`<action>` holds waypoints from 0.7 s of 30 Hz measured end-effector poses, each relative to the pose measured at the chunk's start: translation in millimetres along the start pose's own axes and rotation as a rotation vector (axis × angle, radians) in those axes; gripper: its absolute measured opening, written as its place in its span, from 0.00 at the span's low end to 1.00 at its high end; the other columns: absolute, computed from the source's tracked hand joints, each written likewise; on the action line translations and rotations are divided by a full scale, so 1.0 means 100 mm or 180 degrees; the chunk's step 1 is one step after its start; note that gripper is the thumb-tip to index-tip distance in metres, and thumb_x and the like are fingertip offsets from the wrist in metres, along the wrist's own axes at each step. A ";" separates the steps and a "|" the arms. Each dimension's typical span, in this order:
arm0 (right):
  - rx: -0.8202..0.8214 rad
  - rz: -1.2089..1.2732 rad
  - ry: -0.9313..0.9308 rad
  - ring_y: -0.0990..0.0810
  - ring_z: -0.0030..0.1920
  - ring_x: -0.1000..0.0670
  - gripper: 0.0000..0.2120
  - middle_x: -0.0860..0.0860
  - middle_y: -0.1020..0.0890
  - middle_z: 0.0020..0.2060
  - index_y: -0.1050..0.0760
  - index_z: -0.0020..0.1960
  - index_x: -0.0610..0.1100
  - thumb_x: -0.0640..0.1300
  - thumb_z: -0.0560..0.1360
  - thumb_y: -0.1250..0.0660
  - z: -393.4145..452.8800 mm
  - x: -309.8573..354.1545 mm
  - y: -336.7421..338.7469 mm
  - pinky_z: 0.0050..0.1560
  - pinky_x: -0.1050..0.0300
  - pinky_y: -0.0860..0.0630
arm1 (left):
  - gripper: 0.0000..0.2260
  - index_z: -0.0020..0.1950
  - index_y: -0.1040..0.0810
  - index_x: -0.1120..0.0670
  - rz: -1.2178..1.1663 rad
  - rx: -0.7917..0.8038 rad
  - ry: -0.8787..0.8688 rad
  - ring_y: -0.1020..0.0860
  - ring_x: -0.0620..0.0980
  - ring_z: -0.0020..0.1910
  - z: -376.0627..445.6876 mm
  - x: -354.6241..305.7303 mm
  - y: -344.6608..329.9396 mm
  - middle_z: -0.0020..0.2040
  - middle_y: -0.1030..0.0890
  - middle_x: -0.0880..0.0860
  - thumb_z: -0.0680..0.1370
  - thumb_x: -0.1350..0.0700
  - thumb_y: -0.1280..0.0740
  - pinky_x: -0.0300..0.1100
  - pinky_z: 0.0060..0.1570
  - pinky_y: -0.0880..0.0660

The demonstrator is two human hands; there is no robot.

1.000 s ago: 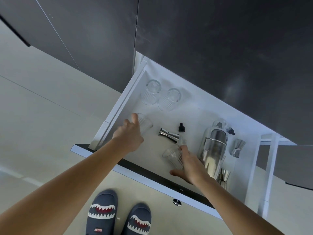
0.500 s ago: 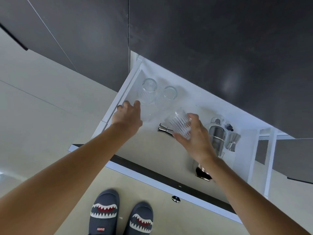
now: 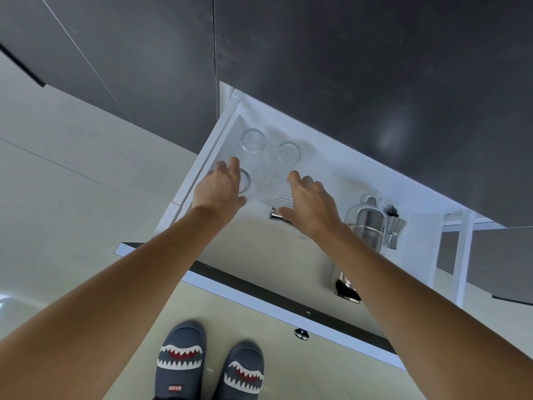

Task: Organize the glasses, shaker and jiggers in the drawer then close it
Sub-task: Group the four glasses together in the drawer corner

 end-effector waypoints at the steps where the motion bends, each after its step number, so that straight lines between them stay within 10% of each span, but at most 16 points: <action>1: 0.0032 -0.0044 0.0008 0.26 0.52 0.40 0.26 0.42 0.24 0.52 0.35 0.62 0.43 0.49 0.70 0.29 0.01 0.02 -0.01 0.40 0.51 0.29 | 0.26 0.66 0.36 0.59 -0.0044 -0.0025 -0.0006 0.21 0.61 0.51 0.01 0.01 0.00 0.56 0.25 0.61 0.74 0.53 0.29 0.49 0.45 0.23; 21: -0.0387 0.0117 0.0197 0.27 0.52 0.41 0.27 0.40 0.25 0.55 0.33 0.63 0.41 0.41 0.68 0.25 0.21 0.31 -0.02 0.44 0.52 0.24 | 0.26 0.68 0.37 0.57 -0.0248 -0.0165 -0.0084 0.21 0.60 0.57 0.26 -0.05 0.03 0.62 0.25 0.62 0.75 0.56 0.29 0.48 0.55 0.22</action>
Point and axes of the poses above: each hand's wrist, its own z-axis towards the middle knuckle, its own y-axis out of the back of the hand, x = y × z, the point moved 8 cm from there along z, towards the middle knuckle
